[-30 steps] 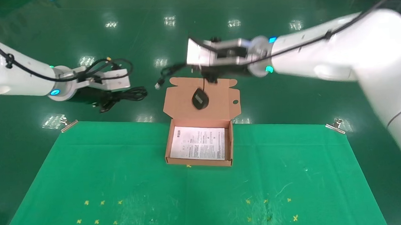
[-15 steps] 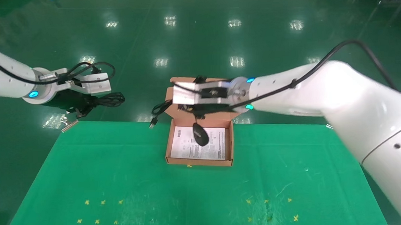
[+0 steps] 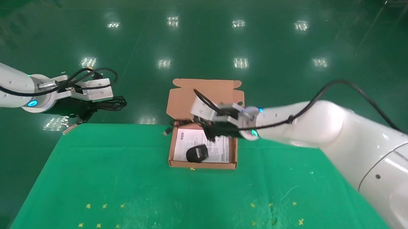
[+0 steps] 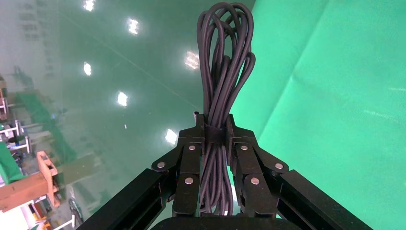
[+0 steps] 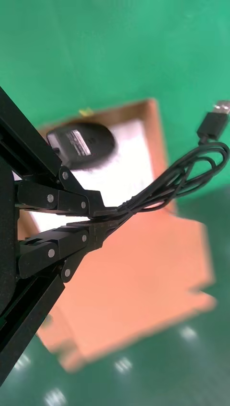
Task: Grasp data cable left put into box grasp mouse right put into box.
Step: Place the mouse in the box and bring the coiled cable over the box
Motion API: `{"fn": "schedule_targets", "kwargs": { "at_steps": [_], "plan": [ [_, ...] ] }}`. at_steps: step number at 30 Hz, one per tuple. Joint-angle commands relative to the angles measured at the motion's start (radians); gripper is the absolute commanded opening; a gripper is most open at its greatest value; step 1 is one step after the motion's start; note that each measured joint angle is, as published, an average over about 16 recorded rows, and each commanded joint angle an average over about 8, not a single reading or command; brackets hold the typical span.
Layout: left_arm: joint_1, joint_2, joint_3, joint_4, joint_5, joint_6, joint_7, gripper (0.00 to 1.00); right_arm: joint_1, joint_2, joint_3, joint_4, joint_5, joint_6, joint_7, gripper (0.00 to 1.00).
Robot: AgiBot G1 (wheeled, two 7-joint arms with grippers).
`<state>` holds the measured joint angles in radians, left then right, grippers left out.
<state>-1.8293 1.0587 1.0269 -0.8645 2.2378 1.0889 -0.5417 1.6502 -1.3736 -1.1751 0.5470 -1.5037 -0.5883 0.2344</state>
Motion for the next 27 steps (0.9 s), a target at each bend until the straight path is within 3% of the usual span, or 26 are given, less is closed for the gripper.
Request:
{"fn": "schedule_targets", "kwargs": {
  "at_steps": [1, 8, 20, 27],
  "plan": [
    [0.004, -0.006, 0.001, -0.021, 0.006, 0.005, -0.015, 0.0, -0.004, -0.001, -0.032, -0.024, 0.012, 0.007, 0.075, 0.16],
    [0.009, -0.014, 0.002, -0.047, 0.015, 0.011, -0.029, 0.0, 0.003, 0.0, -0.095, -0.023, 0.016, 0.018, 0.145, 1.0],
    [0.017, -0.014, 0.002, -0.052, 0.004, 0.014, -0.019, 0.0, 0.001, 0.024, -0.095, 0.01, 0.018, 0.018, 0.149, 1.0],
    [0.071, 0.011, -0.006, -0.047, -0.07, -0.031, 0.045, 0.0, 0.024, 0.069, -0.094, 0.053, 0.013, 0.044, 0.161, 1.0]
  ]
}}
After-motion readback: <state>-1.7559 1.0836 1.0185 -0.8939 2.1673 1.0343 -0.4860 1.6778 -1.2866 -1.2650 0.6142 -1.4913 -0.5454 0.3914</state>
